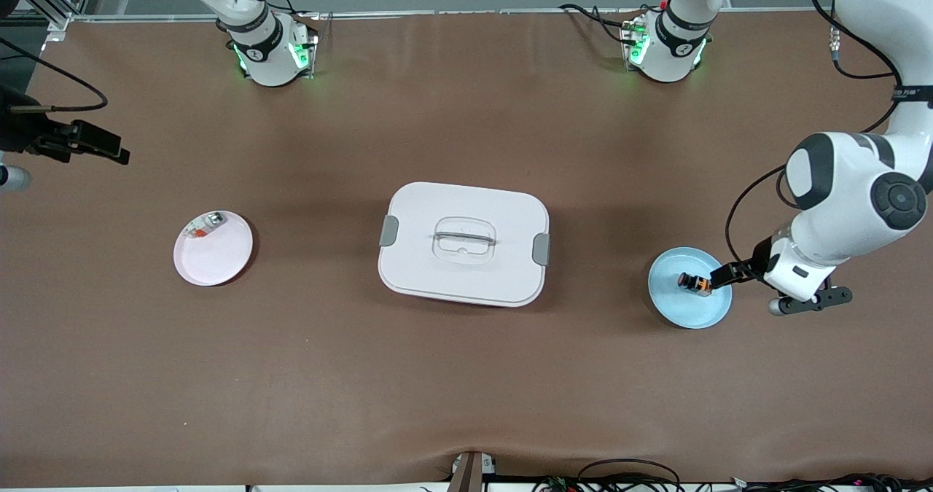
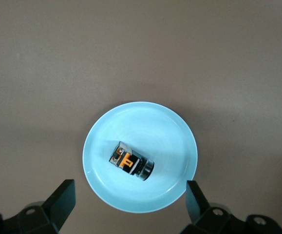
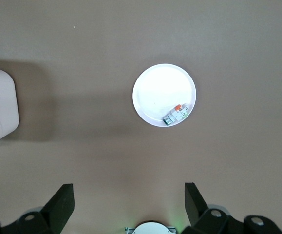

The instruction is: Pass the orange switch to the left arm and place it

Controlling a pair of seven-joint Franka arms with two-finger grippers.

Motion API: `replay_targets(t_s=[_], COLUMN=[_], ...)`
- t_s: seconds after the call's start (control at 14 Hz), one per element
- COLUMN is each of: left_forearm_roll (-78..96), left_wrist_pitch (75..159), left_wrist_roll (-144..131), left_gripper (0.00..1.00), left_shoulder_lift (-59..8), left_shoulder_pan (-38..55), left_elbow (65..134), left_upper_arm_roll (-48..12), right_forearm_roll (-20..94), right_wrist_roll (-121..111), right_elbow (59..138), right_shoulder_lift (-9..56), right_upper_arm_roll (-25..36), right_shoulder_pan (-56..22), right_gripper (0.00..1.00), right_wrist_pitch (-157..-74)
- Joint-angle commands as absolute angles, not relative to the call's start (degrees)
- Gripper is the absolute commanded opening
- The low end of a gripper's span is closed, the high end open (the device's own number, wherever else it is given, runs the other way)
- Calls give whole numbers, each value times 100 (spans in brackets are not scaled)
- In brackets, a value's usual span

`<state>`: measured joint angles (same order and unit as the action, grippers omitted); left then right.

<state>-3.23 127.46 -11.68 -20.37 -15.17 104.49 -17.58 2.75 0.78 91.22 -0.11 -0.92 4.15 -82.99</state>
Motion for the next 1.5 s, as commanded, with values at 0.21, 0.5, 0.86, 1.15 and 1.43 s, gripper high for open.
replay_targets(t_s=[0.21,0.5,0.86,1.15,1.43], left_forearm_roll=[-193,-193,-193,-193,-193], left_wrist_pitch=[11735,11453,10716,10038,9976], left_wrist_roll=[-668,-633,-642,-642,-659], left_gripper=[100,100,100,100,100], left_shoulder_lift=[-1372,-976,-668,-598,-510], left_shoulder_pan=[-1862,-1969,-1960,-1907,-1907], left_elbow=[9941,9817,9564,9229,9237], left_upper_arm_roll=[-1775,-1802,-1810,-1828,-1898], right_forearm_roll=[273,272,281,272,211], right_wrist_roll=[149,149,149,149,141], right_elbow=[9457,9492,9956,10134,9853], right_shoulder_lift=[-316,-352,-658,-765,-695], right_upper_arm_roll=[-105,-114,-114,-114,-132], right_shoulder_pan=[475,457,457,466,431], right_gripper=[100,100,100,100,100], right_wrist_pitch=[-8314,-8446,-8796,-8939,-8912])
